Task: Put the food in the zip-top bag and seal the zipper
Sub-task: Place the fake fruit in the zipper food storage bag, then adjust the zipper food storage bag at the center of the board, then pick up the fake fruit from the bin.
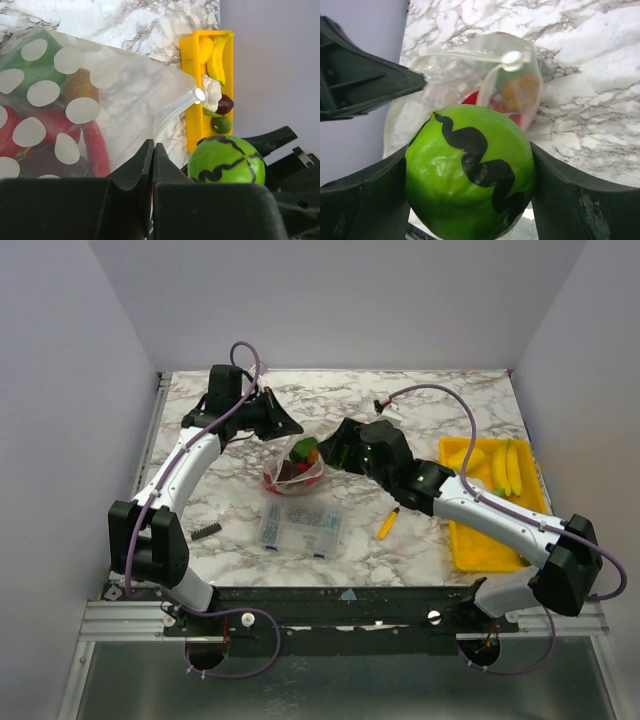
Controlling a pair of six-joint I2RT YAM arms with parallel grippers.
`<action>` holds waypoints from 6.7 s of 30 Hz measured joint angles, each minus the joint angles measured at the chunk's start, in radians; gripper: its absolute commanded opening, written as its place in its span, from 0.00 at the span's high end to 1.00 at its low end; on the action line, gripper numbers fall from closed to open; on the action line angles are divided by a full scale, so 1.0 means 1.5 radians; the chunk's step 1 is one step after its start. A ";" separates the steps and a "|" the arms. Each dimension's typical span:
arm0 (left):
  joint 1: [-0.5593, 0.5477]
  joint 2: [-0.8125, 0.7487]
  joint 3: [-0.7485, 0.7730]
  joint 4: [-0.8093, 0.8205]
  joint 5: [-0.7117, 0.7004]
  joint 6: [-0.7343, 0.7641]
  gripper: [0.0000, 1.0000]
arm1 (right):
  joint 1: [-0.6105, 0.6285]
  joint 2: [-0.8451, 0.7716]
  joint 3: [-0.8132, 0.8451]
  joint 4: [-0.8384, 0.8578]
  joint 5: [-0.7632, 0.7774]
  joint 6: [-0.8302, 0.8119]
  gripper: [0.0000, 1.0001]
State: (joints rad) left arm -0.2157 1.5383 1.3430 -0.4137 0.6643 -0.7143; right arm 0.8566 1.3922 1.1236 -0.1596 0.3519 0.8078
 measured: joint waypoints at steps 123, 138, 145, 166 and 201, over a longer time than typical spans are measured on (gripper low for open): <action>-0.053 -0.047 0.038 0.000 -0.115 -0.123 1.00 | -0.121 0.310 0.415 -0.198 -0.142 -0.161 1.00; -0.042 0.003 0.083 -0.118 -0.133 0.058 1.00 | -0.121 0.300 0.380 -0.236 -0.113 -0.155 1.00; -0.008 0.002 0.083 -0.159 -0.163 0.106 1.00 | -0.121 0.246 0.289 -0.224 -0.161 -0.125 0.53; -0.009 0.014 0.034 -0.100 -0.076 0.083 1.00 | -0.139 -0.104 -0.006 -0.287 0.131 -0.047 0.04; -0.010 0.014 0.019 -0.085 -0.067 0.077 1.00 | -0.755 -0.171 -0.253 -0.327 0.265 0.090 0.01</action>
State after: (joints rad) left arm -0.2310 1.5589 1.3720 -0.5415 0.5632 -0.5995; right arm -0.2764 1.1358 0.7444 -0.6506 0.7498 0.9421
